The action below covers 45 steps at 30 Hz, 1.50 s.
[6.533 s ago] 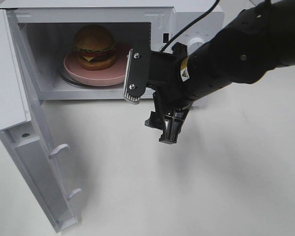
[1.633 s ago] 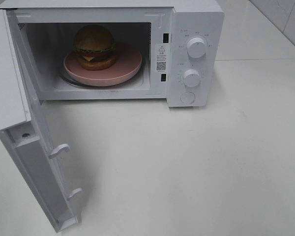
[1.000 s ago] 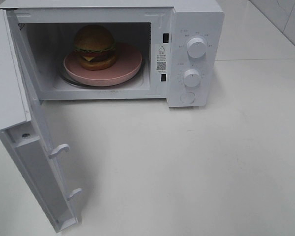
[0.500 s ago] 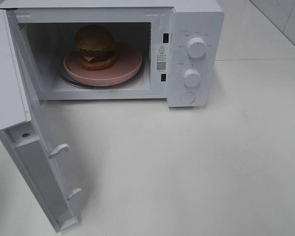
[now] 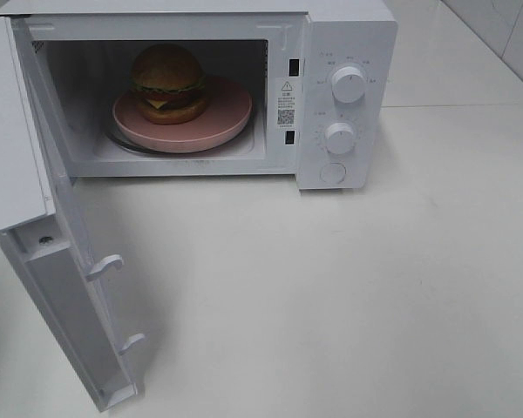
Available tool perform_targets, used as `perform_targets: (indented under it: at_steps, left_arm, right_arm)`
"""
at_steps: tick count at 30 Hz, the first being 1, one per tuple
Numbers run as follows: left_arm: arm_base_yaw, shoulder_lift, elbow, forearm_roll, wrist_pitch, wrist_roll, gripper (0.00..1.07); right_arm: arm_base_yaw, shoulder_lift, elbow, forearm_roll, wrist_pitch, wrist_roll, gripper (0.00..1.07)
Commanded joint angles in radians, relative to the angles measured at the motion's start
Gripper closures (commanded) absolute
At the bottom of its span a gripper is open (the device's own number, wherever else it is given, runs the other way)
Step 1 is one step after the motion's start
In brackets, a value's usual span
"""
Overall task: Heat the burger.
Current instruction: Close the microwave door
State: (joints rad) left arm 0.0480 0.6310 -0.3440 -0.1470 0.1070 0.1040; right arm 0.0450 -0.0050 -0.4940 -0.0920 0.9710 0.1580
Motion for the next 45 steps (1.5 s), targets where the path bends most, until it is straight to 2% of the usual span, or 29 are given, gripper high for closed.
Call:
perform_targets:
  at_steps: [1,6,13,20,22,23,25,26,27,28,29,31,34,38,45]
  left_arm:
    - [0.0,-0.002,0.033,-0.009,-0.118,0.005,1.07]
    - [0.0,-0.002,0.106,0.005,-0.244,0.005,1.07]
    - [0.0,0.0,0.139,0.013,-0.312,0.005,1.07]
    - [0.0,0.135,0.146,0.044,-0.418,-0.009,1.07]
    - [0.0,0.213,0.146,0.087,-0.483,-0.049,1.07]
    - [0.0,0.213,0.146,0.087,-0.483,-0.049,1.07]
    - [0.0,0.291,0.146,0.174,-0.567,-0.125,1.07]
    - [0.0,0.291,0.146,0.174,-0.567,-0.125,1.07]
    - [0.0,0.34,0.146,0.266,-0.621,-0.176,1.07]
    - [0.0,0.367,0.146,0.318,-0.649,-0.202,1.07]
    - [0.0,0.367,0.146,0.318,-0.649,-0.202,1.07]
    - [0.0,0.452,0.143,0.472,-0.725,-0.266,1.07]
    - [0.0,0.508,0.142,0.518,-0.804,-0.292,1.07]
    - [0.0,0.57,0.14,0.527,-0.865,-0.309,1.07]
    - [-0.02,0.676,0.111,0.571,-0.942,-0.314,1.07]
  right_arm:
    - [-0.007,-0.026,0.003,0.001,-0.008,-0.004,0.31]
    - [-0.007,-0.026,0.003,0.001,-0.008,-0.004,0.31]
    - [-0.007,-0.026,0.003,0.001,-0.008,-0.004,0.31]
    - [-0.007,-0.026,0.003,0.001,-0.008,-0.004,0.31]
    - [-0.007,-0.026,0.003,0.001,-0.008,-0.004,0.31]
    - [-0.007,-0.026,0.003,0.001,-0.008,-0.004,0.31]
    - [-0.007,-0.026,0.003,0.001,-0.008,-0.004,0.31]
    - [-0.007,-0.026,0.003,0.001,-0.008,-0.004,0.31]
    - [-0.007,-0.026,0.003,0.001,-0.008,-0.004,0.31]
    - [-0.007,-0.026,0.003,0.001,-0.008,-0.004,0.31]
    - [-0.007,-0.026,0.003,0.001,-0.008,-0.004,0.31]
    - [-0.007,-0.026,0.003,0.001,-0.008,-0.004,0.31]
    - [-0.007,-0.026,0.003,0.001,-0.008,-0.004,0.31]
    - [-0.007,-0.026,0.003,0.001,-0.008,-0.004,0.31]
    - [-0.007,-0.026,0.003,0.001,-0.008,-0.004,0.31]
